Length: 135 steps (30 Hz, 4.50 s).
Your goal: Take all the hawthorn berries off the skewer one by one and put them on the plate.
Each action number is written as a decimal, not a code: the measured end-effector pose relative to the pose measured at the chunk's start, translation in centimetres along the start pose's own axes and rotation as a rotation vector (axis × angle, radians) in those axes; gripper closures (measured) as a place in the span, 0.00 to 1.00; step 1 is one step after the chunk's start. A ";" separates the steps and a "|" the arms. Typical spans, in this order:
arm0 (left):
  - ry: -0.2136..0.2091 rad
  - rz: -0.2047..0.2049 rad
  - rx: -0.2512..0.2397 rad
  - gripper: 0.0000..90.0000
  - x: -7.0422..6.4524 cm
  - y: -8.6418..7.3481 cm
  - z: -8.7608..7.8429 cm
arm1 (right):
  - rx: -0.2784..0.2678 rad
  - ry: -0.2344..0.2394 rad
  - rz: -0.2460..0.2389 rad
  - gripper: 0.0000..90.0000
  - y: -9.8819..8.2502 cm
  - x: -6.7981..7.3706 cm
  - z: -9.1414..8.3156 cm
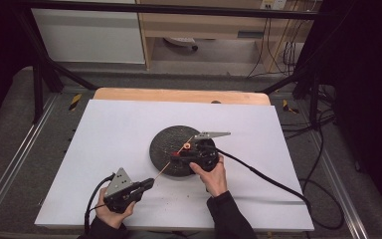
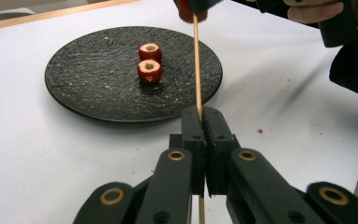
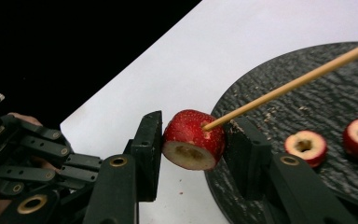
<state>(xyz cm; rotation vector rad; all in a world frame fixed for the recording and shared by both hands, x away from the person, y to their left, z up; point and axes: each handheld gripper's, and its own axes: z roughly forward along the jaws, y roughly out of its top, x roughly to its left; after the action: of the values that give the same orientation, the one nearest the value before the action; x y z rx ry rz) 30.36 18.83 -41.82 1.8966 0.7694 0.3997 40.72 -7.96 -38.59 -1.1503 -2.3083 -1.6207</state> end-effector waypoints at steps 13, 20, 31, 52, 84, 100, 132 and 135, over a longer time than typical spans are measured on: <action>-0.002 0.002 -0.009 0.98 -0.1 0.1 -0.1 | -0.044 -0.049 0.007 0.67 1.8 -1.2 -2.0; -0.002 0.001 -0.014 0.98 0.0 0.1 -0.2 | -0.060 -0.075 0.014 0.67 2.9 -1.9 -2.8; 0.001 0.002 -0.005 0.98 0.0 0.0 -0.2 | -0.090 -0.177 0.000 0.67 4.1 -2.8 -4.0; 0.015 -0.014 -0.005 0.98 0.6 -0.1 -0.3 | -0.039 -0.243 0.037 0.67 1.9 -5.9 -3.5; 0.015 -0.014 0.003 0.98 0.6 -0.1 -0.3 | 0.075 -0.280 -0.054 0.54 -1.7 -5.9 -0.9; 0.021 -0.022 0.013 0.98 0.8 -0.1 -0.2 | 0.036 -0.292 -0.095 0.19 -4.2 -6.3 -6.4; 0.060 -0.069 0.063 0.98 2.8 3.6 2.2 | 0.045 -0.381 -0.111 0.01 -10.7 -9.1 -13.1; 0.066 -0.071 0.063 0.98 3.1 4.2 2.6 | 0.036 -0.383 -0.115 0.01 -10.8 -9.1 -13.2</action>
<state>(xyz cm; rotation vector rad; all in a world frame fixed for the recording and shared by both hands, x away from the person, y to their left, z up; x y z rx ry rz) 35.53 17.93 -39.40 1.9164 0.8998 0.3989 36.13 -25.41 -45.51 -1.4547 -2.6656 -1.4929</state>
